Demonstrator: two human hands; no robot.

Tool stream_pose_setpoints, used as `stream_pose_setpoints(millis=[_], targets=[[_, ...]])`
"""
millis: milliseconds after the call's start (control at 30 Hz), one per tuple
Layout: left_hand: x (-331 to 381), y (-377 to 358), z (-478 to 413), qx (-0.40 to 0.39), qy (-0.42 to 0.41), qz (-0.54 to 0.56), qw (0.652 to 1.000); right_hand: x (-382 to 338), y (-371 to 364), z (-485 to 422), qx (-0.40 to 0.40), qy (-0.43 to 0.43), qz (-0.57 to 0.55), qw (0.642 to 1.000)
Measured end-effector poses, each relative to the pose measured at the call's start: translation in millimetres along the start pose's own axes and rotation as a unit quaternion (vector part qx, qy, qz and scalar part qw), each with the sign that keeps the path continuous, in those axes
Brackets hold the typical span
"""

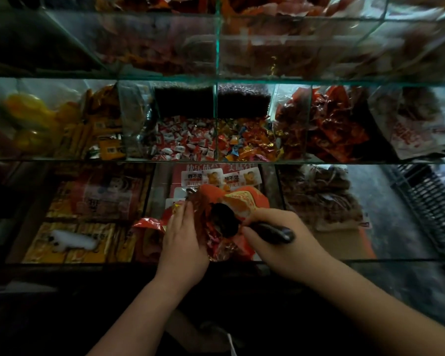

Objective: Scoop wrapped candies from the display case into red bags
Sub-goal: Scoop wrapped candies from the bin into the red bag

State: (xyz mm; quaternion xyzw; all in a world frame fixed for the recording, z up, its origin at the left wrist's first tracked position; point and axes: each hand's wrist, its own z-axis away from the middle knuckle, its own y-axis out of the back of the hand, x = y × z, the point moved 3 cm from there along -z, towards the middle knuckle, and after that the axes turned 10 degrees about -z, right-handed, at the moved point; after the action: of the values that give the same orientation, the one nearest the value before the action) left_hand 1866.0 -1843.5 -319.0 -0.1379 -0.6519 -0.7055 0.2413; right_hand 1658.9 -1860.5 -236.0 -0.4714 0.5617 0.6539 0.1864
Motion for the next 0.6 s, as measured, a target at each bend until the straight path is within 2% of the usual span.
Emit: stream_pose_setpoints(millis=[67,167,267,367,500,600], targets=[[-1.5,-3.0,4.0,-0.012,-0.003,0.000,1.000,10.4,-15.2,-21.3,-0.067,-0.023,0.073,0.995],[-2.3,-5.5,9.8,-0.011,-0.020,0.008,1.000,27.9,-29.7,-34.8,-0.059,-0.052,0.106,0.991],[-3.5,-7.0,11.0,-0.014,-0.023,0.016,1.000,40.2,-37.7,-33.8,0.032,-0.108,0.032,0.993],[-4.3,-8.6,10.2,-0.017,-0.035,0.018,0.999,43.3,-38.9,-30.4,0.102,-0.164,-0.067,0.979],[-2.1,-11.2,10.3,-0.019,-0.060,0.017,0.998,38.4,-37.9,-27.7,0.091,-0.167,-0.101,0.977],[-1.5,-12.1,8.8,-0.017,-0.058,0.023,0.998,39.4,-39.9,-30.0,0.050,-0.151,-0.069,0.985]])
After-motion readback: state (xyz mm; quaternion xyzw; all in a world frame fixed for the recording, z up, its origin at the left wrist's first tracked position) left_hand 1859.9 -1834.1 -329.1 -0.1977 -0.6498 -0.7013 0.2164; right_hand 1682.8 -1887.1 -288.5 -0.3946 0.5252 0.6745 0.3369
